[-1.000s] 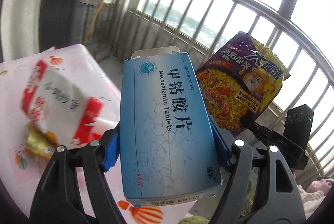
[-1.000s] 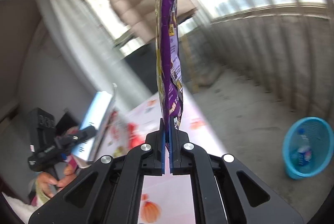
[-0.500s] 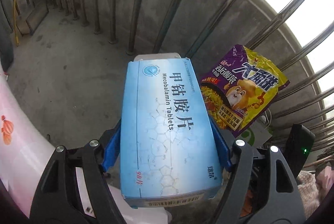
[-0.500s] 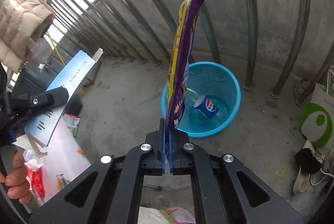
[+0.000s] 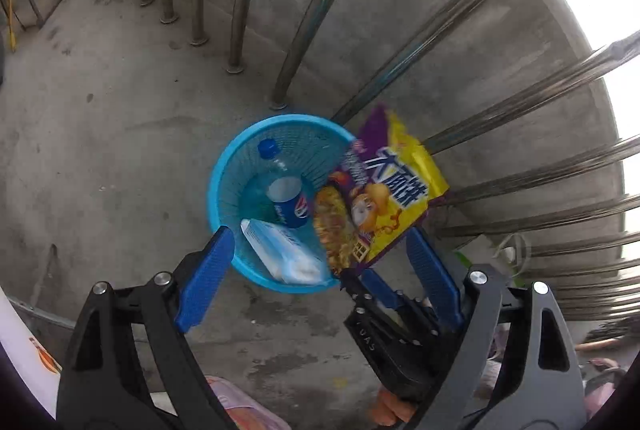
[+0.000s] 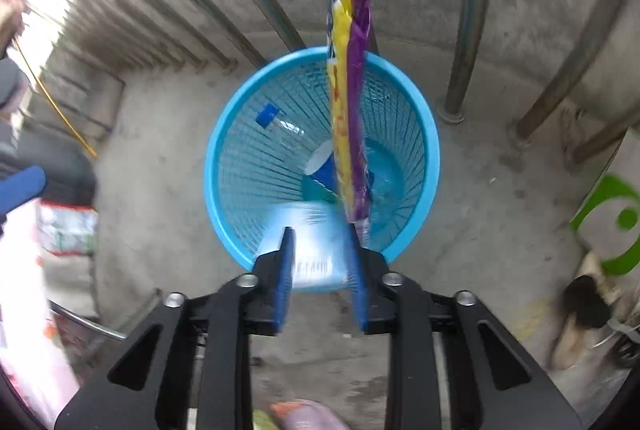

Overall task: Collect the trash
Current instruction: 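Lower the purple bag into the basket and open the right gripper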

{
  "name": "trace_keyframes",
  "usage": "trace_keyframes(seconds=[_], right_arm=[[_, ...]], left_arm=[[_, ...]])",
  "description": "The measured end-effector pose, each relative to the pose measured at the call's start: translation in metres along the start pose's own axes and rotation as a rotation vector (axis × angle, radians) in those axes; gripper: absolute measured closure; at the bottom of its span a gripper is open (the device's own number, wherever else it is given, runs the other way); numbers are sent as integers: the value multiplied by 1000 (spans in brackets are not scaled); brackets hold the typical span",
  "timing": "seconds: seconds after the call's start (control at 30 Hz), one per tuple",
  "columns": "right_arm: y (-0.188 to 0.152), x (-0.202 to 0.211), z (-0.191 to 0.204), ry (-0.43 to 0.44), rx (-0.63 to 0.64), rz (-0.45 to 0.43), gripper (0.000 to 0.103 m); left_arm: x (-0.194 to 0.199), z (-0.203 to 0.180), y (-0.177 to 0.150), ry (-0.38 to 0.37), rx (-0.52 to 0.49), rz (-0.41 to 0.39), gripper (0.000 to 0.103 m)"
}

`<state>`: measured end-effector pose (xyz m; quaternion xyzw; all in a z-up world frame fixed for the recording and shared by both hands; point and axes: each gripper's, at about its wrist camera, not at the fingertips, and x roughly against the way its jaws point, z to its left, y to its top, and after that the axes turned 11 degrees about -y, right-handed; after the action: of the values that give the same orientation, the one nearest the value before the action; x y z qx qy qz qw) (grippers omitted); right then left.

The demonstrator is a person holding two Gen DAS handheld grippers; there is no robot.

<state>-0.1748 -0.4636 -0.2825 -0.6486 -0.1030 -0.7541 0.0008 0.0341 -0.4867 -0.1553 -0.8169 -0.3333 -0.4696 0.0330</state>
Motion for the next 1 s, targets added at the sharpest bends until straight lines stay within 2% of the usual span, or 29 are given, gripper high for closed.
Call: trace_keyframes(seconds=[0.03,0.27,0.33,0.43,0.6,0.7,0.87,0.93,1.0], right_arm=[[-3,1,-5,10,-16,-14,62],[-3,8,-31,44,-132,-42,62],[-8,23,-25,59,-148,-50,62],[-4,26,-27,67,-171,-66,62],[4,33,-31,90,-229,-99,62],[6,38,-23,79,-200,-119,62],[8,33,-1,79,-160,-103,62],[6,32,12,92,-132,-98,56],[2,29,33,78,-62,-96,51]], left_arm=[[8,-1,-3,0,-6,-17,20],[79,-12,-22,-10,-67,-147,20],[107,-16,-33,-16,-96,-182,20],[153,-15,-55,-9,-134,-235,20],[237,-5,-107,61,-200,-371,20],[284,13,-146,91,-172,-468,20],[346,43,-209,151,-104,-585,20],[372,58,-239,175,-57,-638,20],[393,76,-269,230,2,-686,20]])
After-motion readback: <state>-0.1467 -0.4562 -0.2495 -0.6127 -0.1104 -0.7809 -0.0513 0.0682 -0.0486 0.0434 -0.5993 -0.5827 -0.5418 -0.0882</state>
